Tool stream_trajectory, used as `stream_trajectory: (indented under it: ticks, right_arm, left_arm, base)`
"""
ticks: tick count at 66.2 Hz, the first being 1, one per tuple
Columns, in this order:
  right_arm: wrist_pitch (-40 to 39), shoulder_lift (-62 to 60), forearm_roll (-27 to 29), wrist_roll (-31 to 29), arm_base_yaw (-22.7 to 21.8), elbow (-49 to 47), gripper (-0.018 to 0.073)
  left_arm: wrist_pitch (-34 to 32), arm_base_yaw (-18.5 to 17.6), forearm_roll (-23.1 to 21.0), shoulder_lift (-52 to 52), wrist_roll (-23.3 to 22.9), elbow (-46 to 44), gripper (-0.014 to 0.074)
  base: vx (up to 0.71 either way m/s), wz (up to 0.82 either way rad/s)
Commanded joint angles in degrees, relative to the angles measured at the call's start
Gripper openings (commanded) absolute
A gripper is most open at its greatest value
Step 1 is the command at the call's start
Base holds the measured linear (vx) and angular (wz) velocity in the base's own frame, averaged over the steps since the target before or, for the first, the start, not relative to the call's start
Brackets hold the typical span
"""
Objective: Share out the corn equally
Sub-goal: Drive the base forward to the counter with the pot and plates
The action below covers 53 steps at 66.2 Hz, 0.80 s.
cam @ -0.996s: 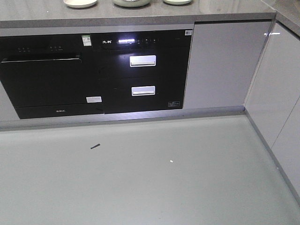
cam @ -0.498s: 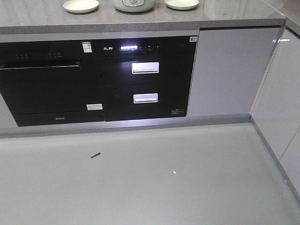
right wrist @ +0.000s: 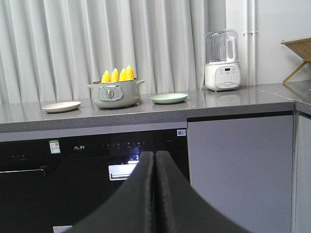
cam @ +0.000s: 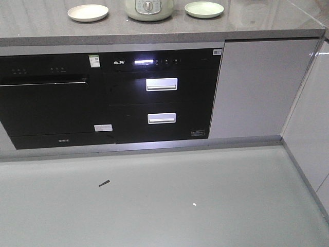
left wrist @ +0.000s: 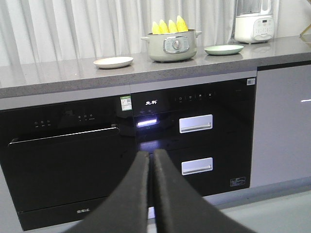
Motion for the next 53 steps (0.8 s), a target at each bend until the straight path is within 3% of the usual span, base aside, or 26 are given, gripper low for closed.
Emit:
stream_trajectory:
  ticks: [1,53]
  right_arm:
    - [-4.23,-0.06,-0.37,-0.01,-0.31,0.48,-0.0011]
    - [-4.23,-0.06,-0.37,-0.01,-0.31,0.48,-0.0011]
  left_arm:
    - [-4.56,-0.11,-0.60,-0.98,-0.61,0.85,-0.0006]
    - [-4.56,-0.11,-0.60,-0.98,-0.61,0.85,-0.0006]
  base:
    - [0.18,0.01]
    - [0.15,-0.01]
